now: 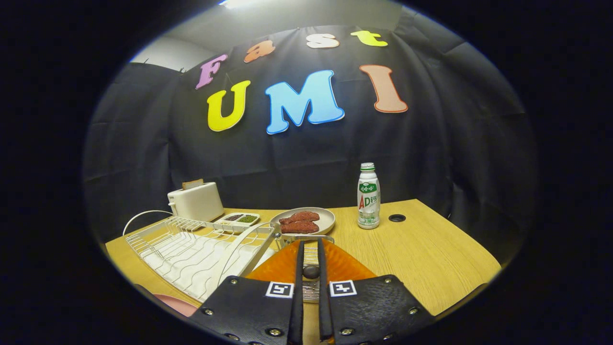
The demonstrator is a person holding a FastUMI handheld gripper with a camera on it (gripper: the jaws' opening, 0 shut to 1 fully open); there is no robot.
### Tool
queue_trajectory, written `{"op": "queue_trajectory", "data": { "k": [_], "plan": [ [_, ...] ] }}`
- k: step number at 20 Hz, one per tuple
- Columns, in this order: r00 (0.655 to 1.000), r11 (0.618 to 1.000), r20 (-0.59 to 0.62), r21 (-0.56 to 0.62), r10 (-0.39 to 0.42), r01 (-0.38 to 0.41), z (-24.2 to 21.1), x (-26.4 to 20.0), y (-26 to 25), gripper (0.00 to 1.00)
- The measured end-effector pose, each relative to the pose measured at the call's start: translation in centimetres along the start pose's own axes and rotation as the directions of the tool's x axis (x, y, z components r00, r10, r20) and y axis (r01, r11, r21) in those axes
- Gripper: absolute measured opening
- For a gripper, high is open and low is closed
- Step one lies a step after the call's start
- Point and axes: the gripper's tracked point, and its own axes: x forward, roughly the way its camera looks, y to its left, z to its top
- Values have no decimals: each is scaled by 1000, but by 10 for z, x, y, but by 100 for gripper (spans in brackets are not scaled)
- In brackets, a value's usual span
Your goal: Take the plate from the dish rack, then take the spoon from the basket and place it into the plate.
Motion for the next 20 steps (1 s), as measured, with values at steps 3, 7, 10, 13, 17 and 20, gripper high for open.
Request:
{"op": "queue_trajectory", "data": {
  "k": [3, 7, 10, 13, 17, 20],
  "plan": [
    [999, 999, -18, 30, -30, 31, 1, 1, 0, 13],
    [999, 1000, -35, -4, -27, 27, 7, 4, 7, 6],
    [999, 999, -35, -12, -31, 31, 14, 4, 8, 6],
    [999, 999, -23, -29, -38, 37, 26, 3, 10, 6],
    [999, 999, -7, -44, -31, 31, 44, -2, 14, 6],
    [999, 999, 1, -39, -35, 35, 58, -5, 14, 6]
  ]
}}
